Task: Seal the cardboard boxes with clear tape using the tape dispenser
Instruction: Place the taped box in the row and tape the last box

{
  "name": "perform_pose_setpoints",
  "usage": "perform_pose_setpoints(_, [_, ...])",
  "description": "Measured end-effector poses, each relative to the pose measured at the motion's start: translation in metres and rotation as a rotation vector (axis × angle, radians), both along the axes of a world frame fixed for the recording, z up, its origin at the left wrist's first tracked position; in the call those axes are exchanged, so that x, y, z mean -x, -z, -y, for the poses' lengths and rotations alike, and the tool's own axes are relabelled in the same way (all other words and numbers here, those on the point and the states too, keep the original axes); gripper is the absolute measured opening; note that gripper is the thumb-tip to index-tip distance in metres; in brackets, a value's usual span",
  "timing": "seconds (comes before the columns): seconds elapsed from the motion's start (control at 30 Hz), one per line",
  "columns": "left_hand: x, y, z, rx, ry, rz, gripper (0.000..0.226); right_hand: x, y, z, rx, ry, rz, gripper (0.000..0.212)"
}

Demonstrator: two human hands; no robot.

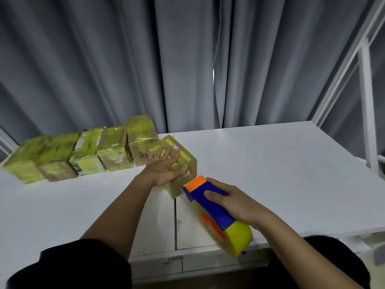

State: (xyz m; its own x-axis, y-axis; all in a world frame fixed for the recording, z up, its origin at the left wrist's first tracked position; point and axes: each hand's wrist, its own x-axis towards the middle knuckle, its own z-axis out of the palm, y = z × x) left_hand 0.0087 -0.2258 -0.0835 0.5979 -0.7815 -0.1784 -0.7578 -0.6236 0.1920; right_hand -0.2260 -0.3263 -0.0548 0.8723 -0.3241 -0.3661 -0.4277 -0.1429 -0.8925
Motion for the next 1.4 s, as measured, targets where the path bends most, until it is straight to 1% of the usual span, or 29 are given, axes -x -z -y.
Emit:
perform_pose_setpoints(0.07, [-0.001, 0.000, 0.000, 0.006, 0.003, -0.007, 0.073, 0.006, 0.000, 0.000, -0.062, 0.043, 0.003, 0.029])
perform_pose_setpoints(0.13, [-0.001, 0.000, 0.000, 0.013, 0.003, -0.009, 0.073, 0.006, 0.002, -0.001, -0.068, 0.068, -0.006, 0.020])
perform_pose_setpoints(0.17, [-0.001, 0.001, -0.001, 0.017, 0.003, -0.002, 0.073, 0.004, 0.003, -0.002, -0.028, 0.061, -0.021, 0.018])
perform_pose_setpoints(0.23, [-0.001, 0.002, -0.003, 0.036, 0.005, -0.001, 0.076, -0.004, 0.002, -0.004, 0.070, 0.027, -0.060, 0.024])
perform_pose_setpoints(0.37, [0.001, 0.005, -0.006, 0.103, 0.002, -0.015, 0.094, -0.022, -0.012, 0.001, 0.204, -0.048, -0.185, 0.029])
perform_pose_setpoints(0.4, [0.001, 0.007, -0.006, 0.118, 0.003, 0.004, 0.094, -0.028, -0.013, 0.002, 0.247, -0.063, -0.218, 0.033])
perform_pose_setpoints(0.53, [0.002, 0.015, -0.004, 0.151, -0.008, 0.092, 0.080, -0.056, -0.006, -0.005, 0.512, -0.102, -0.310, 0.043])
perform_pose_setpoints(0.6, [0.003, 0.015, -0.004, 0.135, -0.022, 0.105, 0.077, -0.065, -0.003, -0.006, 0.555, -0.107, -0.331, 0.046])
perform_pose_setpoints(0.67, [0.005, 0.015, -0.003, 0.132, -0.041, 0.143, 0.075, -0.073, 0.000, -0.008, 0.632, -0.108, -0.366, 0.044])
perform_pose_setpoints(0.77, [0.009, 0.017, -0.002, 0.157, -0.071, 0.178, 0.074, -0.090, 0.006, -0.022, 0.876, -0.163, -0.458, 0.035])
perform_pose_setpoints(0.83, [0.009, 0.018, -0.005, 0.164, -0.104, 0.167, 0.075, -0.102, 0.011, -0.028, 0.944, -0.195, -0.442, 0.032])
perform_pose_setpoints(0.9, [0.007, 0.016, -0.007, 0.168, -0.131, 0.133, 0.074, -0.096, 0.005, -0.021, 0.910, -0.194, -0.410, 0.036])
perform_pose_setpoints(0.97, [0.008, 0.016, -0.003, 0.167, -0.129, 0.126, 0.073, -0.072, -0.005, -0.005, 0.842, -0.186, -0.391, 0.041])
perform_pose_setpoints(1.0, [0.009, 0.016, -0.001, 0.173, -0.128, 0.131, 0.073, -0.057, -0.008, 0.002, 0.847, -0.179, -0.369, 0.042])
perform_pose_setpoints(1.03, [0.009, 0.016, 0.001, 0.186, -0.132, 0.140, 0.073, -0.042, -0.009, 0.008, 0.901, -0.153, -0.326, 0.046])
perform_pose_setpoints(1.1, [0.009, 0.017, 0.003, 0.206, -0.141, 0.158, 0.072, -0.024, -0.003, 0.017, 1.099, -0.071, -0.246, 0.056])
perform_pose_setpoints(1.2, [0.010, 0.017, 0.002, 0.203, -0.151, 0.148, 0.073, -0.025, 0.020, 0.034, 1.345, -0.022, -0.225, 0.065])
perform_pose_setpoints(1.3, [0.012, 0.015, 0.000, 0.182, -0.154, 0.124, 0.074, -0.037, 0.049, 0.053, 1.506, 0.008, -0.236, 0.071])
perform_pose_setpoints(1.4, [0.013, 0.012, 0.000, 0.168, -0.164, 0.103, 0.074, -0.049, 0.082, 0.061, 1.529, 0.116, -0.200, 0.076])
